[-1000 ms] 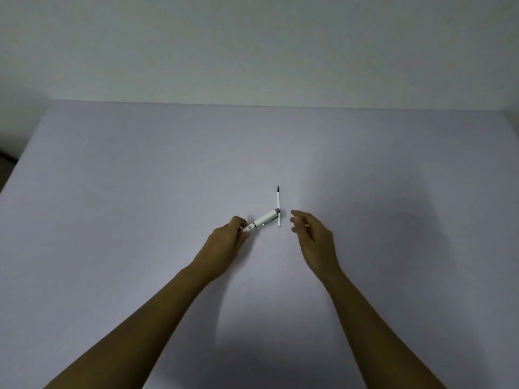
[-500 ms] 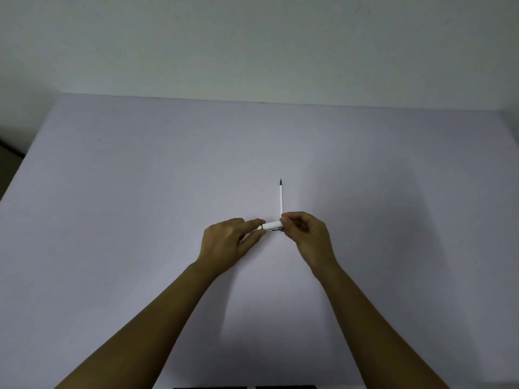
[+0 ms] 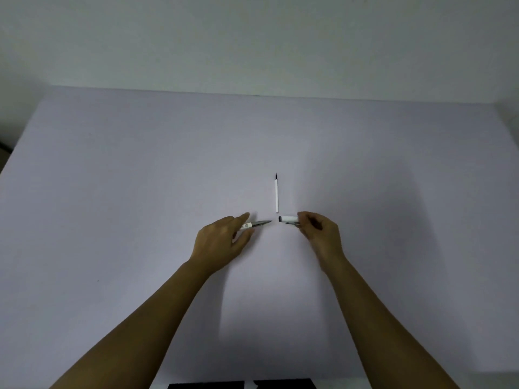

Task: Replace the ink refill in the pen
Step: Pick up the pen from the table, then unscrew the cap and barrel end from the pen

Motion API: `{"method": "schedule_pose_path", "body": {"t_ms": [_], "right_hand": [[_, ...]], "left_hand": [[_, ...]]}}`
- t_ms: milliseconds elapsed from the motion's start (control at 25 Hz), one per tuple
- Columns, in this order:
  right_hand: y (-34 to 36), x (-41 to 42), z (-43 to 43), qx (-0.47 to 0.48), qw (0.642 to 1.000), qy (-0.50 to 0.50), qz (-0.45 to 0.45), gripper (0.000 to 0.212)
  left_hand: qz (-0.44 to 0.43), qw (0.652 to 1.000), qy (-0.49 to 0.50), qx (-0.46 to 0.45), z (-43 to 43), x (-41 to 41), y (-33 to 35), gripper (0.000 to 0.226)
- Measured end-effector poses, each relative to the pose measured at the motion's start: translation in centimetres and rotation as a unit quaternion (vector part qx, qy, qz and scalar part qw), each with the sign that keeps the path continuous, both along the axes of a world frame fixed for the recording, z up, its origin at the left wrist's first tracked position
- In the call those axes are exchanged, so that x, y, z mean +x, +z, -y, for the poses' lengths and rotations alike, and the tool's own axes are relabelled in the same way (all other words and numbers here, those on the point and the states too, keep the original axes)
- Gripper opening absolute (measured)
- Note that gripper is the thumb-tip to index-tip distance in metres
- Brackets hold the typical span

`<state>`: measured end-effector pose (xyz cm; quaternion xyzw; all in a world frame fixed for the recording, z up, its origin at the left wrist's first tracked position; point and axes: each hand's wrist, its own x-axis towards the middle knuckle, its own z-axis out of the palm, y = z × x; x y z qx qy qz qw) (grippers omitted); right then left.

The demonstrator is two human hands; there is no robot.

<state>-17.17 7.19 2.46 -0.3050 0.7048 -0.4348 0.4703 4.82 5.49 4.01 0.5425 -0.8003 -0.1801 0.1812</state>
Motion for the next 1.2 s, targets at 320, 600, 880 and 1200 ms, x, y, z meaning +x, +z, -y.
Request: {"method": "schedule_pose_path", "body": {"t_ms": [320,600,880,1200], "right_hand": [[-2.7,-1.9,0.6,0.031,0.981,0.07,-0.176,0.017],[-3.3,-1.4,1.1,0.0,0.959,0.087,-0.269,0.018],[1.4,-1.1,1.6,-0.116,0.936,0.124,-0.31,0.022],[7.8,1.4,3.2,-0.025,0.78,0.508,-0.364,0.037]], "left_hand": [[-0.05,0.993,0.023,0.1,0.2,0.5,-0.4,0.013],[-0.08,0.995,0.001,0.063,0.7,0.3,-0.4,0.023],[-0.09,0.995,-0.031,0.037,1.0,0.6,0.7,0.034],[-0.069,0.991,-0.115,-0.025,1.2,0.8,2.9,0.039]]}}
